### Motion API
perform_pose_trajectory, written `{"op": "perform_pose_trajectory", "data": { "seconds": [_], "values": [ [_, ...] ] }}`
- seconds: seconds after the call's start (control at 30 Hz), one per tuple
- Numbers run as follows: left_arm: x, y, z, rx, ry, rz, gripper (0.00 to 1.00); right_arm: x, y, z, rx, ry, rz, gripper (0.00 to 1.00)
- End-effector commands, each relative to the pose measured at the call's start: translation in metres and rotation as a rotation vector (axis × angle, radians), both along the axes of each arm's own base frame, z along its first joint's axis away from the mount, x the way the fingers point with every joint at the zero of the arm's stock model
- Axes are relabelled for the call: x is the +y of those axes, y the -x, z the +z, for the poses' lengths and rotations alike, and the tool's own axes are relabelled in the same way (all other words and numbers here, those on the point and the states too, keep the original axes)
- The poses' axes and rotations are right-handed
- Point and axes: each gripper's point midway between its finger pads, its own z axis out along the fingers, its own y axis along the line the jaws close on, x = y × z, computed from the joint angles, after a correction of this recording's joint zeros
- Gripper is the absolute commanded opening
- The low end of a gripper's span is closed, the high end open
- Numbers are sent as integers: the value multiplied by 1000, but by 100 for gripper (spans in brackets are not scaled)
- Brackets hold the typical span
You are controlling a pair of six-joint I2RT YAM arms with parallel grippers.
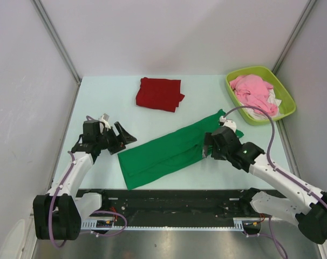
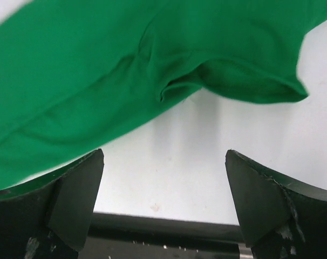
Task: Fold and stack the t-shirts
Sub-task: Fold the tshirt
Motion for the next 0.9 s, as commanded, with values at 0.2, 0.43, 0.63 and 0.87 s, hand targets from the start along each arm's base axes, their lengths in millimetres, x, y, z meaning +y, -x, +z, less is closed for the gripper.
{"op": "perform_pose_trajectory", "data": {
  "seconds": [0.2,0.43,0.63,0.87],
  "values": [
    [-1,-2,13,-47,5,-25,84,-2,-90,-8,-137,-4,-179,100],
    [0,-4,12,-49,-7,-30,85,-7,-124,-16,-198,-5,-243,100],
    [1,-7,11,-43,-15,-31,85,-10,-133,11,-263,-62,-233,100],
    [0,-9,5,-23,-7,-22,85,-3,-127,-47,-84,-31,-194,100]
  ]
}}
